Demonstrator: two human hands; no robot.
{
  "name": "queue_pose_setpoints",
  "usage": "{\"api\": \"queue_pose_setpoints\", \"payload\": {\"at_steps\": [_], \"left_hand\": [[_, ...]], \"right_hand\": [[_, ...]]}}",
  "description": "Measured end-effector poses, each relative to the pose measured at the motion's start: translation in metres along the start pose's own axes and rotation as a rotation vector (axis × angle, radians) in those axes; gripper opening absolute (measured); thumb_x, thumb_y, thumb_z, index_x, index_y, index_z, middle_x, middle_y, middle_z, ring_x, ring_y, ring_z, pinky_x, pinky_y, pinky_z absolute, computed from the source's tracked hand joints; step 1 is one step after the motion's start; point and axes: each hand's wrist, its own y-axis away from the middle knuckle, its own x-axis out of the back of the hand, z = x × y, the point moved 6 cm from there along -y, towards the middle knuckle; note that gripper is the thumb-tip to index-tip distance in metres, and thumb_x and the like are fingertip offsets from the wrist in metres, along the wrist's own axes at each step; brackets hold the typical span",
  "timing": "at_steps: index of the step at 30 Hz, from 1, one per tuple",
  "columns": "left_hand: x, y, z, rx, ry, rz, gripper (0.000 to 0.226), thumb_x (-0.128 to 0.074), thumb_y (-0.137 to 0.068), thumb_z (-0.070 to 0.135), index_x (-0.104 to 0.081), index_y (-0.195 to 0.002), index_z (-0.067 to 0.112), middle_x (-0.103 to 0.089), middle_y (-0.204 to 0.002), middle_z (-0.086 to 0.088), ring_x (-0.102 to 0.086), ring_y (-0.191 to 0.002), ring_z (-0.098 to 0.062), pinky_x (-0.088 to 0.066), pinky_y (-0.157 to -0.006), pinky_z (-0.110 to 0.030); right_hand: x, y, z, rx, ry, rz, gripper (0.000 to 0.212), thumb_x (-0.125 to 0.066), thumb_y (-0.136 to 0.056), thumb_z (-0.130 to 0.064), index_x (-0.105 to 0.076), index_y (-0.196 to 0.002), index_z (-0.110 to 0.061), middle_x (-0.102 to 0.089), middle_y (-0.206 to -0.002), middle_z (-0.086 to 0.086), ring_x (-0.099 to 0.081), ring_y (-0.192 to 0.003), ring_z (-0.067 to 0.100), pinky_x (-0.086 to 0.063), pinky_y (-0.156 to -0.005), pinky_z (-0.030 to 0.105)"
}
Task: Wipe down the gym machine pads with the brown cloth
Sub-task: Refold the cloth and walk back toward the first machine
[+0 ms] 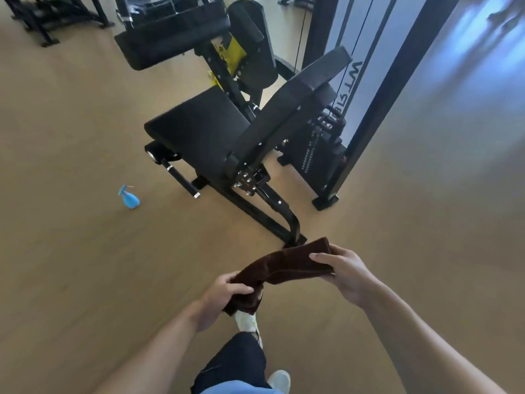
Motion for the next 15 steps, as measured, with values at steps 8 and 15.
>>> {"api": "queue_pose_setpoints", "payload": {"at_steps": [8,15], "left_hand": [[0.036,-0.146,0.006,0.302,0.228,0.320,0.040,-0.073,-0.086,0.005,-0.061,-0.124,0.005,-0.068,-0.094,-0.010,-0.060,-0.080,-0.018,-0.044,-0.061,-0.026],[0.026,-0.220,0.066,0.306,0.247,0.445,0.038,-0.076,-0.082,-0.003,-0.058,-0.113,0.010,-0.066,-0.097,-0.011,-0.061,-0.078,-0.018,-0.047,-0.060,-0.025]], "right_hand": [[0.042,-0.142,-0.022,-0.148,0.262,0.146,0.026,-0.071,-0.094,-0.007,-0.072,-0.121,-0.008,-0.078,-0.102,0.008,-0.074,-0.095,0.020,-0.061,-0.079,0.024],[0.085,-0.209,-0.060,-0.210,0.413,0.202,0.030,-0.075,-0.094,-0.023,-0.073,-0.123,-0.017,-0.073,-0.100,-0.002,-0.069,-0.102,0.025,-0.060,-0.092,0.038]]}}
